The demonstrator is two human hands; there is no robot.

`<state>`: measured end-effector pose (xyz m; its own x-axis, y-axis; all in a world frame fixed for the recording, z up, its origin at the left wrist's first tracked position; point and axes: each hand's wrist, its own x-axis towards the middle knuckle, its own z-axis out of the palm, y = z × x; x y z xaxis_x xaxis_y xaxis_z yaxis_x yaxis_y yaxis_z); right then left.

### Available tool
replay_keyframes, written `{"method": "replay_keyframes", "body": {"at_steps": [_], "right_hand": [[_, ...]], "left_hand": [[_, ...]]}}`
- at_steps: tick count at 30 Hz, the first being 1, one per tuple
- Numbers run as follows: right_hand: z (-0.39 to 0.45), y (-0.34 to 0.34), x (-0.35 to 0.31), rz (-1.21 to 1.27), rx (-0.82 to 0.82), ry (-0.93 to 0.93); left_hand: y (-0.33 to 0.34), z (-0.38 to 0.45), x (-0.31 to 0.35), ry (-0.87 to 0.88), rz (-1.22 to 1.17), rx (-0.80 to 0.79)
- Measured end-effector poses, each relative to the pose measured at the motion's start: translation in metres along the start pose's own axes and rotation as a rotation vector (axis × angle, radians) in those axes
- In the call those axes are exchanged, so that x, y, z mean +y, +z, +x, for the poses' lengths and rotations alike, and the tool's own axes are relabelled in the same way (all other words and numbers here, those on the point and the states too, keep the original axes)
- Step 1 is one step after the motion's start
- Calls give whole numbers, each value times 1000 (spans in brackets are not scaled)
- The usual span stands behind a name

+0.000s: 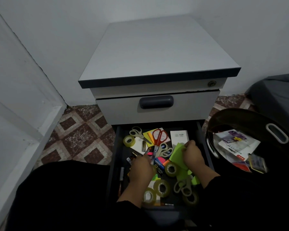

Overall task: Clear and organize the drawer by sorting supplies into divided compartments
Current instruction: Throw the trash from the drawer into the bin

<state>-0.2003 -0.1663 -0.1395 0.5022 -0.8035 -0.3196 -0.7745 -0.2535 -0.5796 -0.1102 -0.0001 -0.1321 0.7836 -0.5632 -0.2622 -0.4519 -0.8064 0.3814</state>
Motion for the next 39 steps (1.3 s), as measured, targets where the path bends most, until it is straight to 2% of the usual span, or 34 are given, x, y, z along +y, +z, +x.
{"method": "replay_keyframes", "body": {"at_steps": [3,13,17,20,30,39], "right_hand": [[0,4,0,-30,-13,7],[4,14,-6,-153,-21,97],[4,17,-6,-177,-31,106],[6,19,-9,-142,-4,125],[21,20,-12,152,-69,273],[15,6,-7,540,-78,295]], "left_hand": [[3,6,-1,76,15,98],[20,17,8,80,175,43],[24,30,2,42,118,-27],[24,35,2,28,137,-21],[25,41,3,18,151,13],[18,41,8,5,136,-83]]}}
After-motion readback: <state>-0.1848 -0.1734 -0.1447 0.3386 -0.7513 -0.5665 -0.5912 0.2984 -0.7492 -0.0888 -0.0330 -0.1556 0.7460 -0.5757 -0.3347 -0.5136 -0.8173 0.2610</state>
